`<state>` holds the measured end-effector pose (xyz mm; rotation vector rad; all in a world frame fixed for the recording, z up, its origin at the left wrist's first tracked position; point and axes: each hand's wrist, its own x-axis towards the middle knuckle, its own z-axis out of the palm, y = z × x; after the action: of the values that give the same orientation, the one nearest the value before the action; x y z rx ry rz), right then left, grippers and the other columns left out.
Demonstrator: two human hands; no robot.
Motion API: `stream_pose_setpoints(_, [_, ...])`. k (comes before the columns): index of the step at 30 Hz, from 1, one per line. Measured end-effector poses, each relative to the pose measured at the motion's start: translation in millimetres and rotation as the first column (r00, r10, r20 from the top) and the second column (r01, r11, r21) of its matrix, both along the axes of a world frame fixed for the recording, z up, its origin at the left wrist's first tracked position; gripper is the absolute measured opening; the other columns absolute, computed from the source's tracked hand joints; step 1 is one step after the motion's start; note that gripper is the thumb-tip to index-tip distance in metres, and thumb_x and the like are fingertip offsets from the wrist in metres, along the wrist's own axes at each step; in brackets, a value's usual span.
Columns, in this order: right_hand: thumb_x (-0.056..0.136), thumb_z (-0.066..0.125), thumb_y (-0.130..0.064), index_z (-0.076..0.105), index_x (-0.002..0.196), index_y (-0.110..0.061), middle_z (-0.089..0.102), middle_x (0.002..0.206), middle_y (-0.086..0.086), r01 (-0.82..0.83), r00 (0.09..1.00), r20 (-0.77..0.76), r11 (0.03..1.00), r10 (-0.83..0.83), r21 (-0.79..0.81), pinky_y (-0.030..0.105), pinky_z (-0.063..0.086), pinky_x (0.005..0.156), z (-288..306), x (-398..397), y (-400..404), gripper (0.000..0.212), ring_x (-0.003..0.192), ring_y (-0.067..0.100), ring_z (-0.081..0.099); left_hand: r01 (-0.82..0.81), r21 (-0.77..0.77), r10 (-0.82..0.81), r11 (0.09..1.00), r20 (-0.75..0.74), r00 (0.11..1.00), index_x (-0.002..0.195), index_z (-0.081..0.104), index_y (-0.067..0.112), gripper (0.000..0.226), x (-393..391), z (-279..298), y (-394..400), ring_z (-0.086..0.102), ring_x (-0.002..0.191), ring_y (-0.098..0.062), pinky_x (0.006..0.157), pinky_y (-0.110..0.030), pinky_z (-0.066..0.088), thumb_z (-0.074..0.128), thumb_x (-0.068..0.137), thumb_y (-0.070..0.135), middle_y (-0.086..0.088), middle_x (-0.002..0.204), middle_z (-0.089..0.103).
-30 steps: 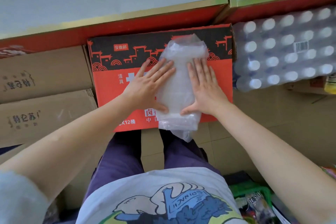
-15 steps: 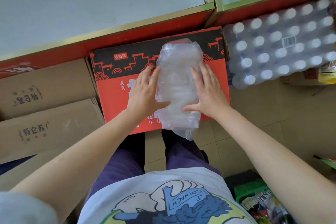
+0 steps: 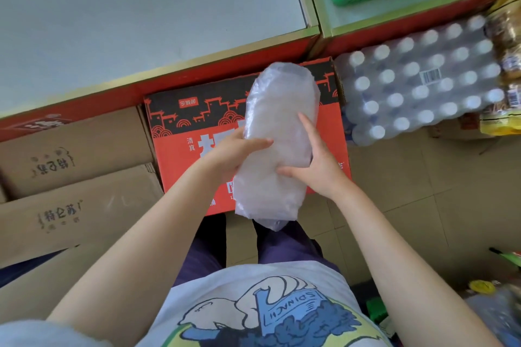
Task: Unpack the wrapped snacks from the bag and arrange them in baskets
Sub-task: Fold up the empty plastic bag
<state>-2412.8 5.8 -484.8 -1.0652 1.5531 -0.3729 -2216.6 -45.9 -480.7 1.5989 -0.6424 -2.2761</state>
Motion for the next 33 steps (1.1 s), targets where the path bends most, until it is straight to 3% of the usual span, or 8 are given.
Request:
stream_pose_setpoints(4, [0.075,0.086,-0.018,0.007,0.156,-0.049,0.032,0.15,-0.028,0.151,0.936,0.33,0.987,-0.122,-0.064,0.036,0.047,0.108,55.3,-1.2,-9.3,0.117,0.139,0.001,0.041,-0.106,-0.085,0.093,0.991,-0.144,0.985,0.125,0.061,0.006,0.029,4.3,50.3,-6.9,0.072,0.096,-0.03,0.079,-0.041,0.061,0.058,0.096,0.004,-0.015,0.112,0.072])
stream_pose_setpoints(8, [0.082,0.075,-0.002,0.029,0.154,-0.036,0.048,0.149,-0.014,0.29,0.86,0.472,0.946,-0.193,-0.142,0.042,0.049,0.106,113.2,12.4,-27.5,0.092,0.135,0.012,0.051,-0.244,-0.316,0.23,0.917,-0.081,0.97,0.146,0.045,0.023,0.066,8.1,107.0,-14.6,0.073,0.1,-0.026,0.079,-0.04,0.061,0.073,0.089,0.006,-0.004,0.116,0.072])
stream_pose_setpoints(10, [0.083,0.076,-0.002,0.047,0.147,-0.03,0.055,0.145,-0.005,0.252,0.886,0.44,0.947,-0.144,-0.198,0.043,0.049,0.107,138.0,21.3,-38.1,0.075,0.131,0.016,0.056,-0.26,-0.482,0.302,0.837,0.011,0.953,0.15,0.033,0.046,0.086,18.0,137.5,-16.2,0.074,0.089,-0.02,0.077,-0.038,0.06,0.078,0.085,0.012,0.002,0.1,0.075])
stream_pose_setpoints(13, [0.082,0.076,0.002,0.048,0.144,-0.026,0.059,0.14,-0.006,0.136,0.919,0.392,0.966,-0.04,-0.221,0.028,0.052,0.097,173.7,34.3,-51.1,0.073,0.123,0.01,0.061,-0.171,-0.654,0.286,0.737,0.073,0.956,0.131,0.055,0.052,0.065,43.2,178.0,-19.4,0.063,0.069,-0.02,0.067,-0.033,0.057,0.082,0.082,0.018,0.009,0.068,0.064])
stream_pose_setpoints(18, [0.078,0.084,-0.01,0.039,0.145,-0.026,0.061,0.122,-0.009,-0.133,0.974,0.136,0.941,0.183,-0.312,0.012,0.051,0.078,230.5,69.3,-71.0,0.082,0.095,-0.007,0.065,0.156,-0.713,0.037,0.683,0.248,0.968,0.133,0.053,0.036,0.078,98.3,221.1,-32.1,0.064,0.101,-0.019,0.086,-0.037,0.059,0.091,0.069,0.013,-0.006,0.125,0.061])
stream_pose_setpoints(25, [0.075,0.087,-0.033,0.063,0.092,-0.025,0.062,0.081,-0.007,-0.285,0.958,-0.142,0.866,0.248,-0.412,0.01,0.041,0.054,269.6,144.1,-96.6,0.031,0.073,0.009,0.058,0.428,-0.724,0.256,0.542,0.626,0.736,0.116,0.067,0.02,0.059,172.4,256.8,-40.1,0.059,0.095,-0.019,0.075,-0.021,0.042,0.093,0.064,0.03,0.001,0.103,0.063])
stream_pose_setpoints(30, [0.073,0.089,-0.029,0.068,0.09,-0.022,0.067,0.105,0.004,-0.055,0.989,0.103,0.914,0.105,-0.403,0.026,0.055,0.077,288.3,192.6,-104.5,0.027,0.095,0.02,0.066,0.156,-0.797,0.41,0.583,0.454,0.791,0.087,0.069,0.017,0.042,220.1,263.3,-38.6,0.052,0.083,-0.002,0.068,-0.005,0.04,0.096,0.06,0.034,0.004,0.095,0.053])
stream_pose_setpoints(33, [0.082,0.08,-0.018,0.071,0.098,-0.017,0.075,0.104,0.011,0.162,0.881,0.472,0.954,-0.026,-0.251,0.047,0.06,0.084,299.4,222.7,-103.5,0.019,0.096,0.032,0.073,-0.293,-0.695,0.402,0.657,-0.007,0.916,0.105,0.067,0.014,0.057,237.6,264.6,-32.9,0.07,0.085,-0.018,0.068,-0.024,0.055,0.092,0.059,0.035,-0.003,0.096,0.073])
